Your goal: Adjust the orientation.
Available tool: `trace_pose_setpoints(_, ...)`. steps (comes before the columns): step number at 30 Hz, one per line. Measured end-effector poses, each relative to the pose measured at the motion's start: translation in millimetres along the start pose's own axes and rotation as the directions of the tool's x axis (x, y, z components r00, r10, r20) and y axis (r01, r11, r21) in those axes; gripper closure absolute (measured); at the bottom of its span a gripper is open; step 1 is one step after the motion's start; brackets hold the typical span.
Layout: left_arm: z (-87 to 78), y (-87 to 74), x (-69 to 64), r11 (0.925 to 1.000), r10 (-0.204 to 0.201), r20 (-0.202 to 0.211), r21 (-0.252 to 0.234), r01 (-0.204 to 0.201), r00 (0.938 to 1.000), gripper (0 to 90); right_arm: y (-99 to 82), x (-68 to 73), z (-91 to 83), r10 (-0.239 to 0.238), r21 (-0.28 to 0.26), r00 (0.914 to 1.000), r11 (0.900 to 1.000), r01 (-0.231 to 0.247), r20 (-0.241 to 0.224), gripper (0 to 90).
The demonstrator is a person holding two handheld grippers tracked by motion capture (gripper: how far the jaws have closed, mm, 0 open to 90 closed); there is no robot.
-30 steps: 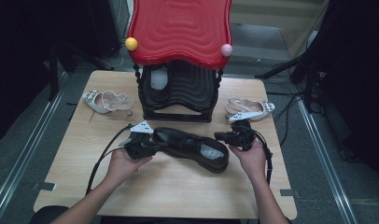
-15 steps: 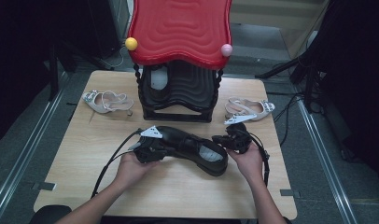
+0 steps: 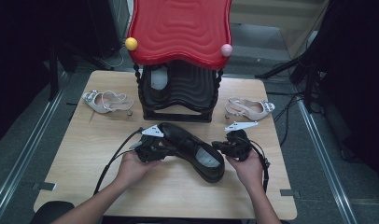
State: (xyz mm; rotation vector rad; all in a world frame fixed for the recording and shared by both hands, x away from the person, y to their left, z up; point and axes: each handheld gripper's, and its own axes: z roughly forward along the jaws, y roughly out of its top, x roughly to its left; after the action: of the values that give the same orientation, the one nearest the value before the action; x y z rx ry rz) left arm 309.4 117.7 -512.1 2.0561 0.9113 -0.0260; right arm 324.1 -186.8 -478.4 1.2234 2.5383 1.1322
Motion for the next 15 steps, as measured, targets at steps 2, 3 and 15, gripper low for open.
trace_pose_setpoints(2, 0.9, 1.1, 1.5, 1.0, -0.007, 0.007, 0.0, 0.007, 1.0, 88.4, -2.3, 1.3, -1.3, 0.018, -0.002, 0.9998, 0.9998, -0.018, 0.004, 90.0)
trace_pose_setpoints(3, 1.3, 1.8, 1.7, 1.0, -0.004, 0.004, 0.0, 0.004, 1.0, 88.4, -3.5, 2.3, -2.0, 0.028, -0.003, 0.9996, 0.9996, -0.028, 0.004, 90.0)
trace_pose_setpoints(15, 7.2, 11.2, 7.0, 1.0, -0.005, 0.008, 0.004, 0.005, 1.0, 89.7, -16.4, 23.5, -9.4, 0.039, 0.006, 0.9987, 0.9992, -0.04, 0.032, 90.0)
